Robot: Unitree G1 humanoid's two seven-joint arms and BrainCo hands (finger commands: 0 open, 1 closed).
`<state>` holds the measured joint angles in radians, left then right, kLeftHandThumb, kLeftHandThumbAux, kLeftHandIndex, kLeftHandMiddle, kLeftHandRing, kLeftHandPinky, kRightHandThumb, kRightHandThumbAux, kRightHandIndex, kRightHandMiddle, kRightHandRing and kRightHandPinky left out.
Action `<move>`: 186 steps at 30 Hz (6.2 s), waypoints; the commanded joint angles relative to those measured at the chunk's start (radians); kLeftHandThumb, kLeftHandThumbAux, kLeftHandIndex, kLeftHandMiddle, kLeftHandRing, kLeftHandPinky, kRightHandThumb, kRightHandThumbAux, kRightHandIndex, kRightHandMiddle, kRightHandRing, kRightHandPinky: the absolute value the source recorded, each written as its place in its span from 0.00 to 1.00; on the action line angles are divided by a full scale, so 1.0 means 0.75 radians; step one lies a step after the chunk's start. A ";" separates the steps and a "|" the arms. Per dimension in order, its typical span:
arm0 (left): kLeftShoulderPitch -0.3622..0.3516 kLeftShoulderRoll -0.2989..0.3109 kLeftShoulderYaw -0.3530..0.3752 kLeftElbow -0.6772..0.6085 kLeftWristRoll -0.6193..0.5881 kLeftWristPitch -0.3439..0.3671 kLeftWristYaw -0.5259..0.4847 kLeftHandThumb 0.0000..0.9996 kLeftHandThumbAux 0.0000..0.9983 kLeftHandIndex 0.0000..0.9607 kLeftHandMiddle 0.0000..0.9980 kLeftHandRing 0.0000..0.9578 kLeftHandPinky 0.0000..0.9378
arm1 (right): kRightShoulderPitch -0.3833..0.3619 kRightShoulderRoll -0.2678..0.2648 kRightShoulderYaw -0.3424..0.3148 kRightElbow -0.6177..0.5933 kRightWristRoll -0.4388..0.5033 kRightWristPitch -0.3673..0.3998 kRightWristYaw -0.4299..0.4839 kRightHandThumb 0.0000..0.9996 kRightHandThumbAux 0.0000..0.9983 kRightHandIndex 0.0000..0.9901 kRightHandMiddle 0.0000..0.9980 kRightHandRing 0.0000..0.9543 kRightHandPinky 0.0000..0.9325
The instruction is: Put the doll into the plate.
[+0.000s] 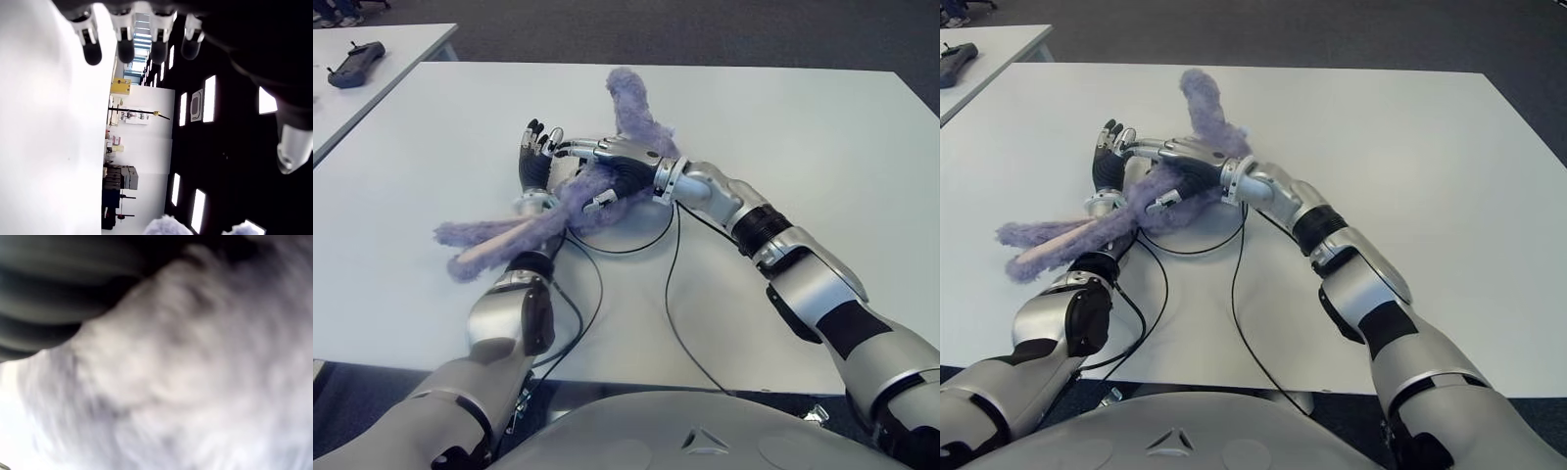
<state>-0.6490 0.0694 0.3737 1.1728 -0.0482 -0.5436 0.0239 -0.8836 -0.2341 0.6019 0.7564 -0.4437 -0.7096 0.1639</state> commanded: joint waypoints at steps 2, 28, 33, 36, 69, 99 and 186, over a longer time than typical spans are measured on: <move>0.318 -0.135 0.020 0.208 -0.035 0.056 -0.002 0.00 0.52 0.06 0.09 0.08 0.10 | 0.180 -0.083 -0.070 -0.255 0.131 0.101 0.223 0.09 0.28 0.00 0.00 0.00 0.00; 0.305 -0.147 0.050 0.202 -0.063 0.064 -0.037 0.01 0.53 0.08 0.11 0.12 0.14 | 0.355 -0.165 -0.366 -0.702 0.079 0.027 0.028 0.10 0.37 0.00 0.00 0.00 0.00; 0.301 -0.142 0.026 0.201 -0.039 0.069 -0.002 0.00 0.52 0.08 0.11 0.11 0.13 | 0.409 -0.146 -0.433 -0.749 0.149 -0.019 -0.026 0.11 0.40 0.00 0.00 0.00 0.00; 0.297 -0.139 0.023 0.201 -0.040 0.082 0.000 0.00 0.51 0.09 0.11 0.10 0.12 | 0.427 -0.111 -0.472 -0.754 0.243 -0.041 -0.043 0.12 0.42 0.01 0.00 0.00 0.00; 0.302 -0.119 -0.009 0.207 -0.020 0.093 0.001 0.00 0.49 0.09 0.10 0.09 0.09 | 0.043 0.035 -0.823 0.118 0.415 -0.188 -0.349 0.04 0.50 0.00 0.00 0.00 0.00; 0.304 -0.105 -0.011 0.206 -0.021 0.086 -0.002 0.00 0.49 0.08 0.09 0.08 0.09 | -0.161 0.040 -1.008 0.773 0.502 0.285 -0.483 0.00 0.54 0.00 0.00 0.00 0.00; 0.334 -0.071 0.013 0.192 -0.048 0.081 -0.037 0.00 0.48 0.09 0.10 0.08 0.08 | 0.252 0.388 -1.363 0.791 0.668 0.337 -0.056 0.00 0.72 0.11 0.12 0.11 0.11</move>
<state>-0.6508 0.0871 0.3711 1.1728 -0.0593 -0.5413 0.0039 -0.8243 0.0083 -0.4120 1.2894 0.0332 -0.4859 0.1063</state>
